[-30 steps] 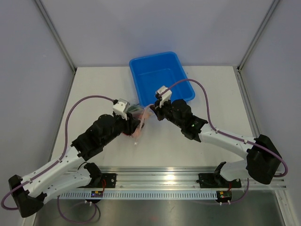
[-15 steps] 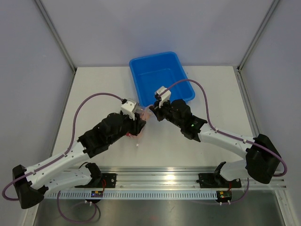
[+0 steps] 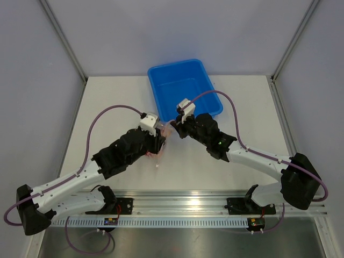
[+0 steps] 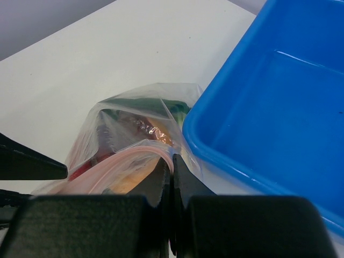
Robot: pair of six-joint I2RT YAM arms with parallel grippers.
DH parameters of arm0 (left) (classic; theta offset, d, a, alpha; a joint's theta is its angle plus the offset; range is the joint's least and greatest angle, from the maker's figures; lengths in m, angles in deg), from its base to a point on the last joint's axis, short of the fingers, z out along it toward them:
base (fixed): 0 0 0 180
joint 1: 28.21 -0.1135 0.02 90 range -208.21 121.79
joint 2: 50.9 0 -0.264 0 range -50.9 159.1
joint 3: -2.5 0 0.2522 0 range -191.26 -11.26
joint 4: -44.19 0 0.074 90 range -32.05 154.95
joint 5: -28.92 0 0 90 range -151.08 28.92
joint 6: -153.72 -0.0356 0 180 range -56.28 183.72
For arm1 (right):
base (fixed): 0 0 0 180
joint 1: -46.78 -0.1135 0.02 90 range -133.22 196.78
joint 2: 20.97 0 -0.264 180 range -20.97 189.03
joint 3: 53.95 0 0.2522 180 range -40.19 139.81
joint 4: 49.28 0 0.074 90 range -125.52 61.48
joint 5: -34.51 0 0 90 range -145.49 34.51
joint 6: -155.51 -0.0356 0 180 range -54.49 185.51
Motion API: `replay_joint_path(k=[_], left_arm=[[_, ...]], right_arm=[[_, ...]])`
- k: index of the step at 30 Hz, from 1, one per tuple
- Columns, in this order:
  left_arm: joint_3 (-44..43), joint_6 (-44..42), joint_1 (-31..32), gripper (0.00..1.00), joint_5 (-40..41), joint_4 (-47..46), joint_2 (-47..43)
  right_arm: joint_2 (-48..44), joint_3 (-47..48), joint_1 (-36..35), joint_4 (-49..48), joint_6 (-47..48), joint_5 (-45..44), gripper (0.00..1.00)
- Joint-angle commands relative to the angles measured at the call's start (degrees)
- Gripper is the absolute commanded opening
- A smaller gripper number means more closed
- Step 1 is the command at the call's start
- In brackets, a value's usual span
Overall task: Open the zip-top bag and remove the fake food
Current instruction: Open the zipper of the food storage bag at the center of the board.
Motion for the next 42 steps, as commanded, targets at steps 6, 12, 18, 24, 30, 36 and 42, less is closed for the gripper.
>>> replay_joint_path(k=[6, 12, 18, 24, 30, 36, 42], left_arm=[[-2.86, -0.91, 0.41, 0.29, 1.92, -1.06, 1.34], [-3.39, -0.74, 0.5, 0.27, 2.71, -0.62, 2.48], [-4.62, -0.91, 0.85, 0.15, 3.24, 0.7, 5.03], [-6.11, -1.35, 0.93, 0.0, 2.8, 1.49, 6.44], [-11.11, -0.47, 0.76, 0.0, 14.12, 9.39, 8.01], [-18.32, 0.41, 0.85, 0.0, 28.54, 17.22, 11.71], [-17.72, -0.82, 0.85, 0.0, 28.65, 14.16, 11.27]], right_arm=[[-0.52, 2.37, 0.45, -2.56, -0.09, 0.88, 0.0], [-0.61, 2.37, 0.37, -2.74, -0.27, 0.71, 0.0], [-0.78, 2.19, 0.37, -2.91, -0.44, 0.71, 0.0], [-0.87, 1.93, 0.37, -3.0, -0.62, 0.79, 0.0], [-0.43, 2.01, 0.45, -2.22, -0.01, 1.32, 0.2], [-3.24, 0.7, 0.45, -1.24, 0.79, 1.58, 0.56], [-9.46, -2.2, 0.37, -0.45, -2.89, 3.6, 0.6]])
